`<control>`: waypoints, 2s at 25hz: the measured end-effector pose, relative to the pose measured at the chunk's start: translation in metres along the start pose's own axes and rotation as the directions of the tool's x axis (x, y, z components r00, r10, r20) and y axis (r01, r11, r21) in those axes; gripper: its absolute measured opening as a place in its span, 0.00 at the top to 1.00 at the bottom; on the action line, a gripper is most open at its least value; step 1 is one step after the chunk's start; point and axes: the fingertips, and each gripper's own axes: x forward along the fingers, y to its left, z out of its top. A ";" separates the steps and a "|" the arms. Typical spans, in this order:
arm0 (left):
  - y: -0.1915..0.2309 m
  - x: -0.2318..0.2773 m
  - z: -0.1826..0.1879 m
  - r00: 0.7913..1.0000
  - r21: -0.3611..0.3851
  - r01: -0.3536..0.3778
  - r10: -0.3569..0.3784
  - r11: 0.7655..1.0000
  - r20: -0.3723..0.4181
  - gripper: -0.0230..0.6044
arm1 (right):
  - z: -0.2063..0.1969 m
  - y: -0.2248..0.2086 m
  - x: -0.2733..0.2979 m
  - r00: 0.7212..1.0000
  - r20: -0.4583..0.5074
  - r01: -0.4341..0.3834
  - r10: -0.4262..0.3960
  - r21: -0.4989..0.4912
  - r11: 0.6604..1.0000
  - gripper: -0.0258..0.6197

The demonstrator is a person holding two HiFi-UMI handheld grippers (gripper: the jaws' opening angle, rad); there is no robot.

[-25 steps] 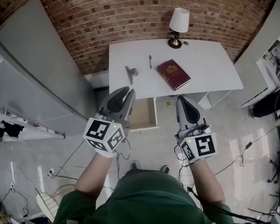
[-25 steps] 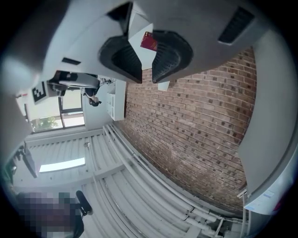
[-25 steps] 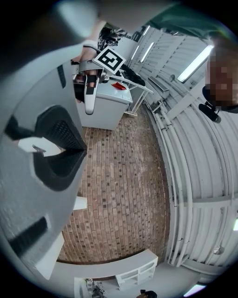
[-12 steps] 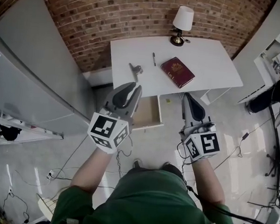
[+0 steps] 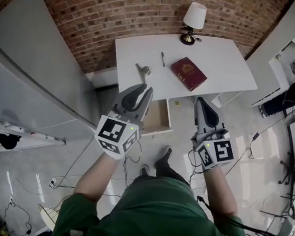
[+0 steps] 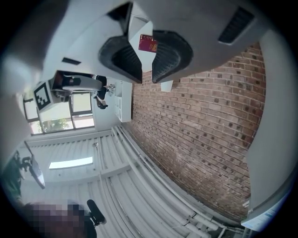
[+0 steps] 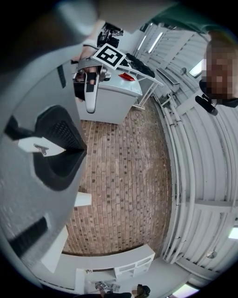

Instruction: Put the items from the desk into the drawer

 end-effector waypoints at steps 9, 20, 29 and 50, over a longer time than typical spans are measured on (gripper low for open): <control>0.027 0.040 -0.003 0.999 0.032 -0.043 0.044 0.999 -0.025 0.87 | -0.012 -0.024 0.048 0.997 0.023 -0.068 0.067 0.039 0.997 0.96; 0.043 0.123 -0.021 0.993 0.057 -0.085 0.089 0.995 -0.083 0.87 | -0.037 -0.093 0.101 0.993 0.030 -0.117 0.114 0.111 0.987 0.96; 0.049 0.166 -0.034 0.978 0.124 -0.143 0.159 0.982 -0.137 0.87 | -0.048 -0.143 0.126 0.990 0.052 -0.141 0.134 0.162 0.977 0.96; 0.134 0.270 -0.142 0.907 0.050 -0.226 0.229 0.973 -0.353 0.87 | -0.091 -0.213 0.119 0.994 -0.039 0.105 -0.100 0.200 0.974 0.96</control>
